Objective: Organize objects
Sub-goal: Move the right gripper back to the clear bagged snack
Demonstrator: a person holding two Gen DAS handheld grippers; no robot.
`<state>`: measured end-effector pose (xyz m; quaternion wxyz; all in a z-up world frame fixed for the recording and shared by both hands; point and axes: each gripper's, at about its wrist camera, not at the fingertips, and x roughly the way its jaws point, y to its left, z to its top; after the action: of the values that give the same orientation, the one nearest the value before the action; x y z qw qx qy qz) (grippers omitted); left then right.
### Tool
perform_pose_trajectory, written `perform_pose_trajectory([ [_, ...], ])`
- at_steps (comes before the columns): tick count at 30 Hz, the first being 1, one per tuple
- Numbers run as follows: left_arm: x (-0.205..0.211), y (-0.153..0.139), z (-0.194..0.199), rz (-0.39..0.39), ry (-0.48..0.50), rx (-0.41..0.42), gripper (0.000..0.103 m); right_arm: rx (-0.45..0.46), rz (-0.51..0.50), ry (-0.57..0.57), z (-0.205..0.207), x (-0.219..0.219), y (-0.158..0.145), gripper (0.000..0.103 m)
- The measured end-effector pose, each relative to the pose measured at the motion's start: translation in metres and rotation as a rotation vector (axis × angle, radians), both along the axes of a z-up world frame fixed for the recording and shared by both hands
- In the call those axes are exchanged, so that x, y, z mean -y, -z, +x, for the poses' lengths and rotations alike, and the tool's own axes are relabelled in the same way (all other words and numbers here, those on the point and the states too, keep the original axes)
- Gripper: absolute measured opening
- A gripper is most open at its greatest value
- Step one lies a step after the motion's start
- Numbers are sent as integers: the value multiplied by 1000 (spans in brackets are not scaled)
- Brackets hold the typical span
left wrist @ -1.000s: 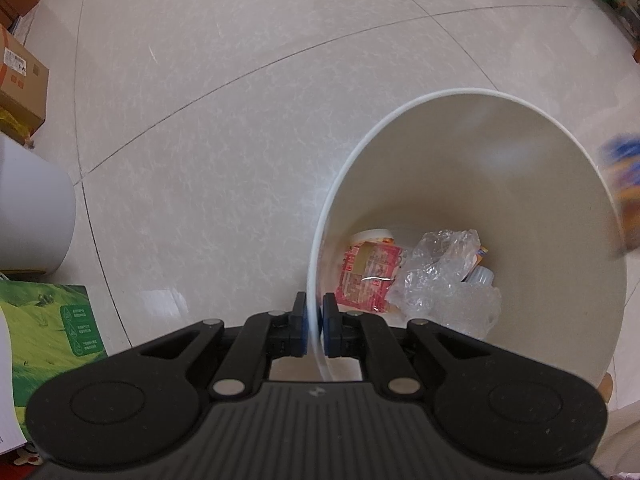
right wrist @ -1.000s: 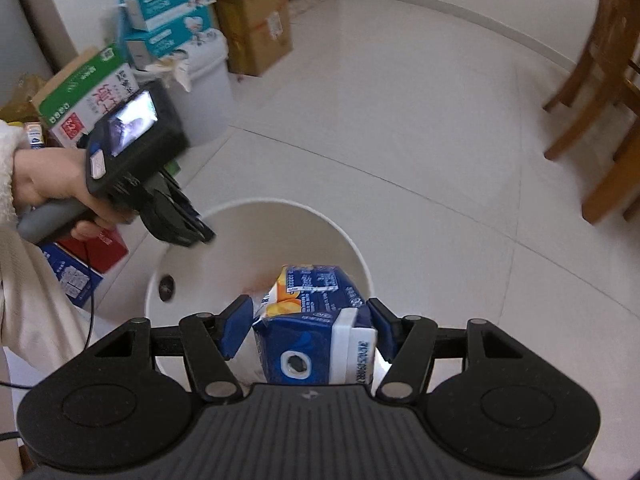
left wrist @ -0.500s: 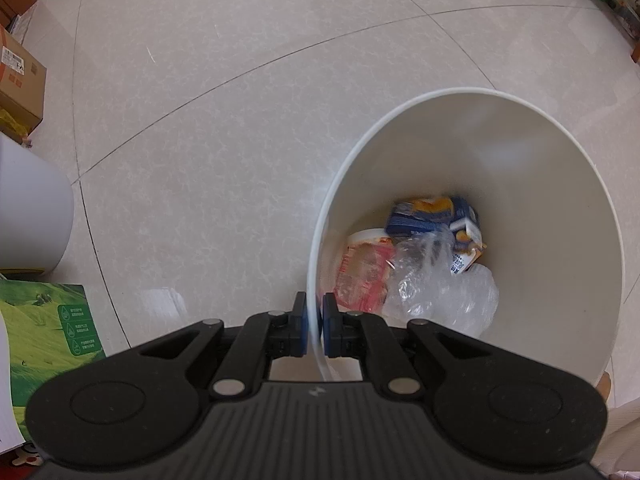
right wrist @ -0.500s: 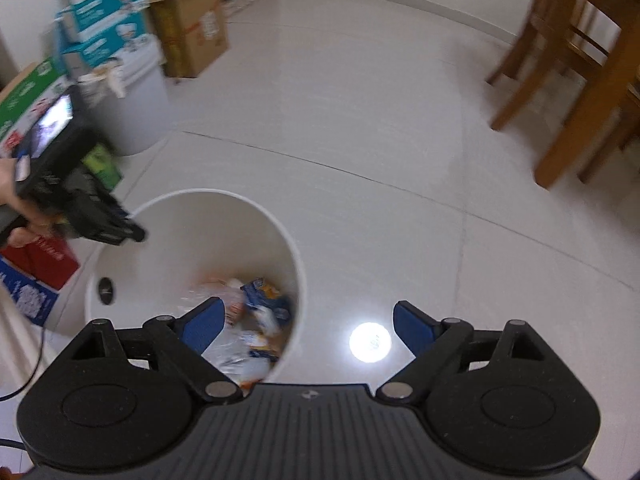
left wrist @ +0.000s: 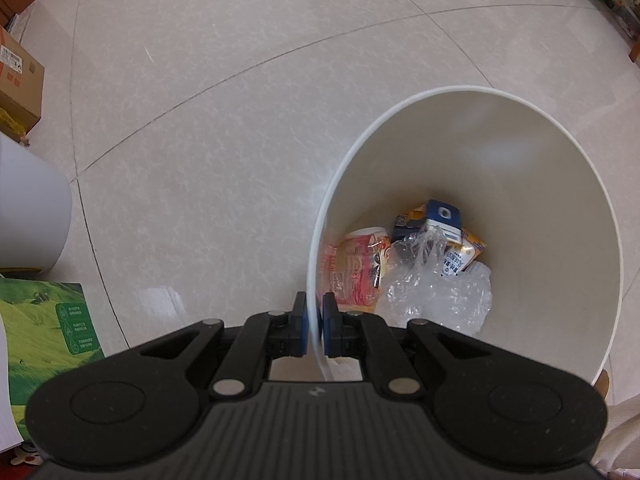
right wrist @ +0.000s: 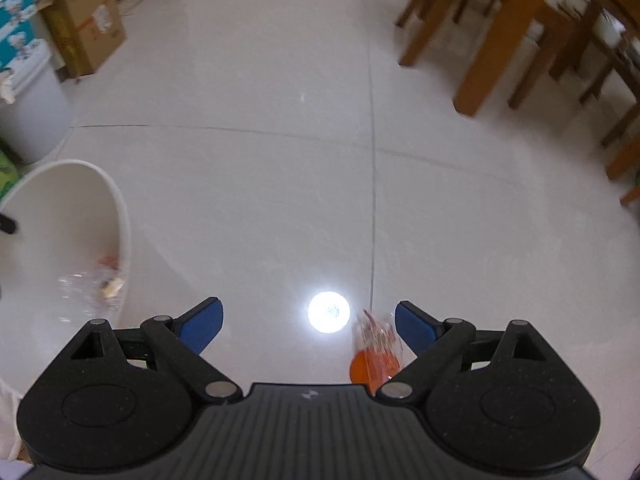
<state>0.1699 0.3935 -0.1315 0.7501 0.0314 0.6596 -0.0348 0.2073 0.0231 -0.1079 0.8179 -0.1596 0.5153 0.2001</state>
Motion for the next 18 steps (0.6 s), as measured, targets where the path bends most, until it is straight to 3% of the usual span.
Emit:
perform_pose_trajectory([
  [11,0,1,0,-1,0,1,5,-108,-118,62,43,43,138,96],
  [18,0,1,0,3,3,0,5,-149,-153,104,69,47,197,95],
])
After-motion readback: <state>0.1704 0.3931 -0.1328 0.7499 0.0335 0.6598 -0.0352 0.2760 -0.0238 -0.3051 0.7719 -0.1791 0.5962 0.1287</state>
